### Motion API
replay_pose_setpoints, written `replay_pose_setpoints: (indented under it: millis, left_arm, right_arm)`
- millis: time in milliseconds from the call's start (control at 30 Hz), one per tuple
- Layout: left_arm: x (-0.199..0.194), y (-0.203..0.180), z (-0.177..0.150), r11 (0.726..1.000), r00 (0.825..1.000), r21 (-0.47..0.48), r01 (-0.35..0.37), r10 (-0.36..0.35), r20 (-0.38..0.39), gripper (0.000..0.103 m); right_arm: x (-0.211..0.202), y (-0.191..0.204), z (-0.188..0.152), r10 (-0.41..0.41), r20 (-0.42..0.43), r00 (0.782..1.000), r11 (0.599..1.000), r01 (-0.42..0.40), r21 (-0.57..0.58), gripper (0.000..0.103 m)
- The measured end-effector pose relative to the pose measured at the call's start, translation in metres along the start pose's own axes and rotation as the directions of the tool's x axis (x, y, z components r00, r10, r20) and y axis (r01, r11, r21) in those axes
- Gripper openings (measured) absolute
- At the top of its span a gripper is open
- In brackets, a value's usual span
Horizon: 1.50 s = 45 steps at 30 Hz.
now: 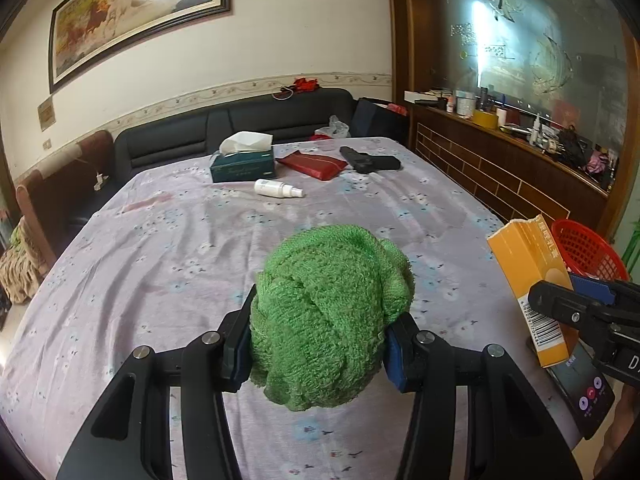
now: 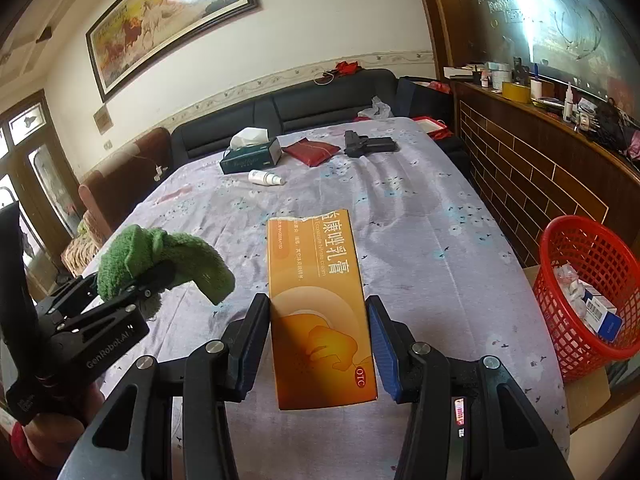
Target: Collect trash
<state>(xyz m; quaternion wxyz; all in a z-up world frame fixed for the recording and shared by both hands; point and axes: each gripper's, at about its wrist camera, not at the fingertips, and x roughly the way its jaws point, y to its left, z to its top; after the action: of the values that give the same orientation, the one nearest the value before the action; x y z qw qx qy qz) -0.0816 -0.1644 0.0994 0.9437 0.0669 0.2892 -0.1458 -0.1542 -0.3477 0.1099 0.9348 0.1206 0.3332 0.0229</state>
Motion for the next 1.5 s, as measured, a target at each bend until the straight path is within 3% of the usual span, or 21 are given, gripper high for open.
replay_pose_setpoints:
  millis: [300,600,733,833,933,1067,1400,1500]
  left_arm:
    - [-0.001,-0.04,0.016,0.997,0.999,0.063,0.042,-0.043,0.01,0.05]
    - [0.006,-0.106,0.041,0.973,0.982,0.132,0.188,-0.184,-0.036,0.05]
    - [0.01,-0.15,0.054,0.942,0.956,0.165,0.291,-0.283,-0.075,0.05]
    - [0.015,-0.186,0.063,0.911,0.926,0.175,0.374,-0.358,-0.119,0.051]
    - [0.022,-0.223,0.068,0.874,0.895,0.201,0.443,-0.416,-0.163,0.051]
    - [0.033,-0.263,0.073,0.842,0.866,0.214,0.495,-0.458,-0.201,0.051]
    - [0.055,-0.324,0.08,0.804,0.826,0.206,0.558,-0.514,-0.233,0.051]
    - [0.06,-0.331,0.077,0.801,0.823,0.208,0.561,-0.514,-0.242,0.051]
  right_arm:
    - [-0.022,-0.033,0.002,-0.009,0.049,0.999,0.999,0.007,0.051,0.053]
    - [-0.063,-0.112,0.004,-0.102,0.128,0.986,0.981,0.079,0.176,0.053]
    - [-0.092,-0.164,0.001,-0.189,0.157,0.969,0.956,0.145,0.255,0.053]
    - [-0.111,-0.201,-0.002,-0.253,0.162,0.954,0.932,0.196,0.305,0.053]
    - [-0.124,-0.233,-0.004,-0.269,0.164,0.949,0.914,0.198,0.353,0.053]
    - [-0.137,-0.266,-0.006,-0.285,0.166,0.944,0.892,0.198,0.406,0.053]
    - [-0.138,-0.306,-0.001,-0.283,0.16,0.946,0.877,0.187,0.443,0.053]
    - [-0.132,-0.312,0.002,-0.271,0.159,0.949,0.877,0.176,0.446,0.053]
